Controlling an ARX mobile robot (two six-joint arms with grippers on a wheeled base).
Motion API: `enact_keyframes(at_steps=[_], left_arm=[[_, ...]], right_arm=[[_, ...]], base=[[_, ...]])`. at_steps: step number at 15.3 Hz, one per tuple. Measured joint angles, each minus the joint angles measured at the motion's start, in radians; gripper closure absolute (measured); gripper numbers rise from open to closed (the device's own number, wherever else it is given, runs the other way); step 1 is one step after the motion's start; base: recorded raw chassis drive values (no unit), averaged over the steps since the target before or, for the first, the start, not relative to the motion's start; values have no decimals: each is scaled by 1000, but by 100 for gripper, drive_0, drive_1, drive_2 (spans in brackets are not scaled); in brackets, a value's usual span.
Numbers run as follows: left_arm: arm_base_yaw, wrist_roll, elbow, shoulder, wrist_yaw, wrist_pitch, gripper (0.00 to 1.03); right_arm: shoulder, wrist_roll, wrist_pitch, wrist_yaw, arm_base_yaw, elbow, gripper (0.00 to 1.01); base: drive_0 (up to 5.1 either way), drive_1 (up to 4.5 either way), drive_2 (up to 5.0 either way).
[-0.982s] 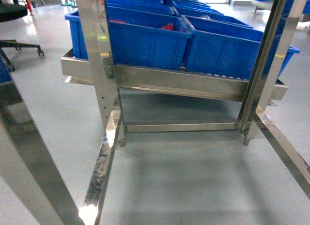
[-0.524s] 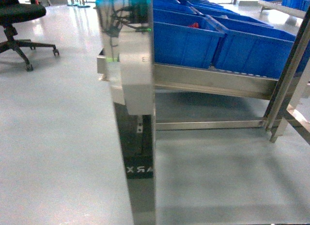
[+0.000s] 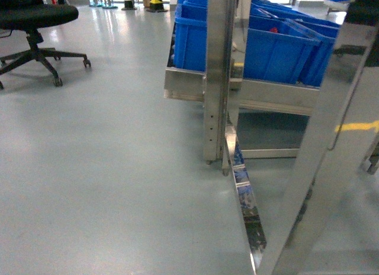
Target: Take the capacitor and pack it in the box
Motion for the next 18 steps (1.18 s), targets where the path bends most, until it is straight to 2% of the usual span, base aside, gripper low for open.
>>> enact_keyframes(at_steps=[18], left_arm=[[0,0,0,0,0,0,60]], right_arm=[[0,0,-3,0,0,0,3]], base=[[-492,240,240]])
